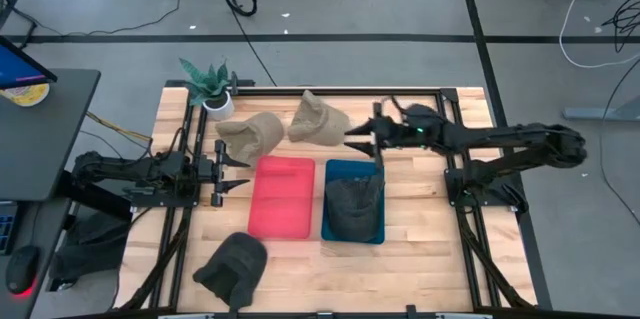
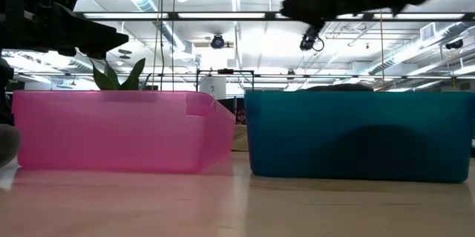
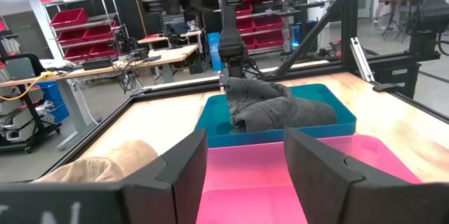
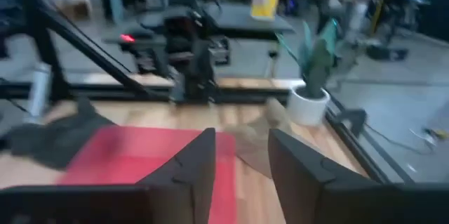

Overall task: Pick & Place hat
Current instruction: Put the black cap into the blue bin

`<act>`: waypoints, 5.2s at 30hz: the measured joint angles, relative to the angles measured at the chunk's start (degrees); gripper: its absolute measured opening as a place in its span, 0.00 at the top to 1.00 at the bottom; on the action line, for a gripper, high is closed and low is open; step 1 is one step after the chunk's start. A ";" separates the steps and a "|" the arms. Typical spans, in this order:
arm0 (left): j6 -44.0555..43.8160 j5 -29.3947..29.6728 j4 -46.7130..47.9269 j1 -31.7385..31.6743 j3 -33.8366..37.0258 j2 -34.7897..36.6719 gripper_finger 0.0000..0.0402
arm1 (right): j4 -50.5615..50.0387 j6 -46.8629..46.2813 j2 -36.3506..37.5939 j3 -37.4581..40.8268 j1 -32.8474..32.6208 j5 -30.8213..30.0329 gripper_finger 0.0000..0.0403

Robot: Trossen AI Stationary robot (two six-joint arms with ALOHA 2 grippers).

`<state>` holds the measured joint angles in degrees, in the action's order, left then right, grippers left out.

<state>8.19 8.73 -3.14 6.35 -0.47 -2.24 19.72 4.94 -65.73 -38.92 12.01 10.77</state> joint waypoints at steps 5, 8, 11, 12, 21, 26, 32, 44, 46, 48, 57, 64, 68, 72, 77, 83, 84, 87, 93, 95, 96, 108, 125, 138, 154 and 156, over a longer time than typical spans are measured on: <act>0.00 0.00 0.00 0.00 0.00 0.02 0.52 | 5.00 -2.68 10.16 9.67 0.02 0.68 0.70; 0.00 0.00 0.00 -0.02 0.00 0.02 0.52 | 10.97 -5.35 15.44 14.96 0.02 0.67 0.73; 0.00 0.00 0.00 -0.01 -0.01 0.00 0.52 | 17.03 -6.03 19.35 20.02 0.00 0.68 0.79; 0.00 0.00 0.00 -0.01 -0.01 0.01 0.52 | 18.51 -6.18 20.42 21.54 0.02 0.70 0.81; 0.00 0.00 0.00 0.00 0.00 0.02 0.52 | 22.25 -7.53 27.01 29.28 0.07 0.41 0.97; -0.01 0.00 0.00 -0.01 -0.01 0.00 0.52 | 25.25 -7.02 29.03 33.19 0.15 -0.86 0.99; 0.00 0.00 0.00 0.00 0.00 0.00 0.52 | 28.15 -7.77 31.90 37.99 0.17 -0.85 0.99; -0.04 0.00 0.00 0.00 -0.01 0.00 0.52 | 16.59 -5.57 41.12 38.01 0.35 4.84 1.00; -0.04 0.00 0.00 0.00 -0.01 0.00 0.52 | 11.34 -5.57 43.82 38.01 0.33 5.33 1.00; -0.04 0.00 0.00 0.00 0.00 0.01 0.52 | 6.25 -5.50 46.57 38.01 0.35 5.31 1.00; -0.04 0.00 -0.01 -0.01 -0.01 0.00 0.52 | -11.36 0.07 56.92 37.97 0.71 3.65 1.00; -0.13 -3.13 0.11 0.00 -0.01 0.00 0.52 | -16.84 1.32 60.79 37.86 0.70 3.23 1.00; -0.13 -3.19 0.09 0.00 0.00 0.02 0.52 | -17.03 2.96 60.76 37.86 0.70 2.51 1.00; -0.53 -2.48 0.07 0.00 0.00 0.00 0.52 | -17.19 -0.18 60.74 37.86 0.70 1.16 1.00; -5.97 -1.28 -0.02 -0.02 0.00 0.00 0.52 | -17.19 -5.03 60.72 37.86 0.70 1.07 0.97; -4.39 -1.85 -3.14 -0.01 0.00 0.00 0.52 | -17.19 -6.02 60.72 37.86 0.70 1.05 0.94; -3.14 -2.17 -3.92 0.00 -0.09 0.02 0.52 | -17.19 -6.00 60.72 37.86 0.70 1.05 0.94; -0.98 -4.18 -3.13 0.00 -1.83 -0.07 0.52 | -17.19 -6.00 60.72 37.86 0.70 1.05 0.94; 3.45 -6.87 4.98 0.03 -10.99 -1.18 0.52 | -17.19 -6.00 60.72 37.86 0.70 1.05 0.94; 4.76 -6.58 9.70 0.03 -15.53 -3.04 0.52 | -17.19 -5.98 60.72 37.86 0.70 1.05 0.94; 4.92 -6.48 12.20 0.03 -17.85 -4.38 0.52 | -17.19 -5.98 60.72 37.86 0.70 1.05 0.94; 2.95 -6.00 33.81 6.35 -39.01 -29.15 0.52 | -17.19 -5.97 60.72 37.86 0.70 1.05 0.93; -23.09 6.50 66.76 35.08 -66.57 -66.16 0.52 | -17.19 -5.93 60.72 37.86 0.68 1.05 0.93; -42.71 1.91 66.82 47.43 -67.10 -79.51 0.52 | -17.19 -5.91 60.72 37.86 0.68 1.05 0.93; -49.03 2.95 60.11 50.91 -66.90 -88.94 0.52 | -17.19 -5.93 60.72 37.86 0.68 1.07 0.93; -50.63 5.47 58.44 51.82 -66.01 -88.91 0.52 | -17.19 -5.93 60.72 37.86 0.68 1.05 0.93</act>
<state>-42.45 14.20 55.30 58.16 -66.49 -91.15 2.52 -0.99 -5.02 -1.06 12.69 11.81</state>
